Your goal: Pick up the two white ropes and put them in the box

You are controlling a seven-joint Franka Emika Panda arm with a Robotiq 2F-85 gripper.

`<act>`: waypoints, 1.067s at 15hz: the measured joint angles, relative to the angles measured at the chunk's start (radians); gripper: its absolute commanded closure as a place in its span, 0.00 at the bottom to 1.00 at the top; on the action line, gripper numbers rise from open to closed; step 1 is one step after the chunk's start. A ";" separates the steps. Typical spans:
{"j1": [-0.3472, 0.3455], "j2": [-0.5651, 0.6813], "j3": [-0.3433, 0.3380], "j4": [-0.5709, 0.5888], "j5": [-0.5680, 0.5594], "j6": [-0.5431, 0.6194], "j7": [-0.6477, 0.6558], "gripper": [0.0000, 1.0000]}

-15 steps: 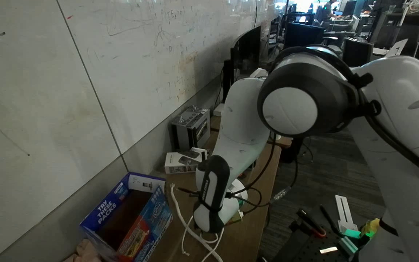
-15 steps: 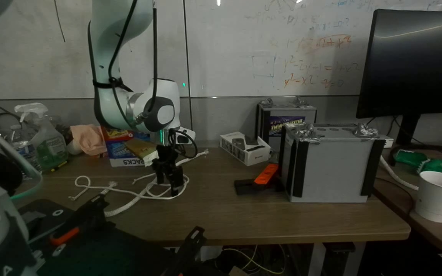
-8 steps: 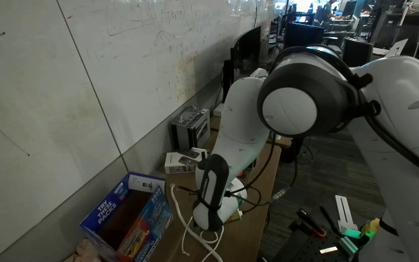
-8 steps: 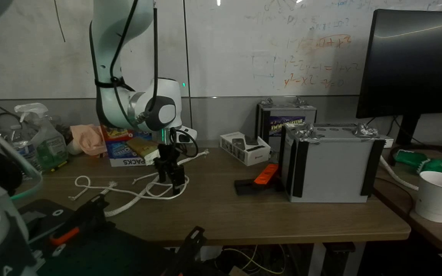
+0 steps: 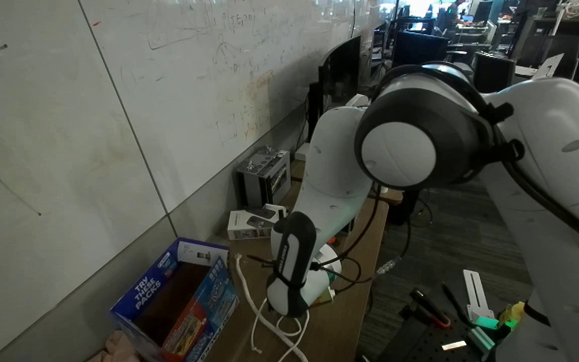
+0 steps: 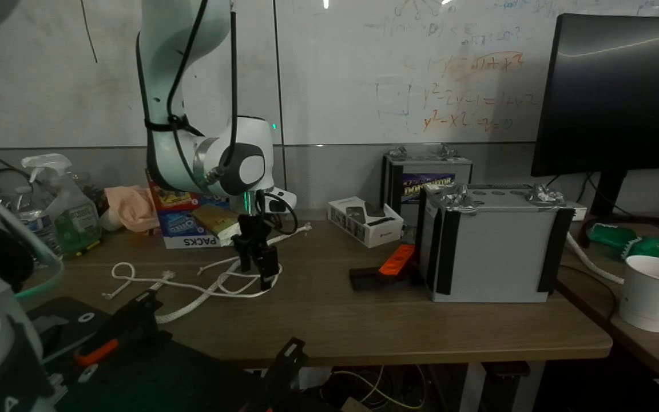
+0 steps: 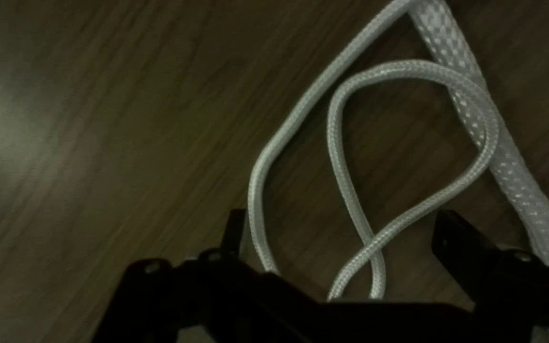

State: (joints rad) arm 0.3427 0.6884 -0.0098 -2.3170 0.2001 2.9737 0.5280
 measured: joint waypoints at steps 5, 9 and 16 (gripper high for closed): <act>0.004 0.010 -0.006 0.008 0.000 0.000 0.002 0.00; 0.008 0.018 -0.010 0.012 0.000 0.000 0.005 0.25; 0.023 0.016 -0.020 0.018 0.000 0.000 0.009 0.72</act>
State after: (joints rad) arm 0.3653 0.7041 -0.0295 -2.2986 0.2002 2.9735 0.5374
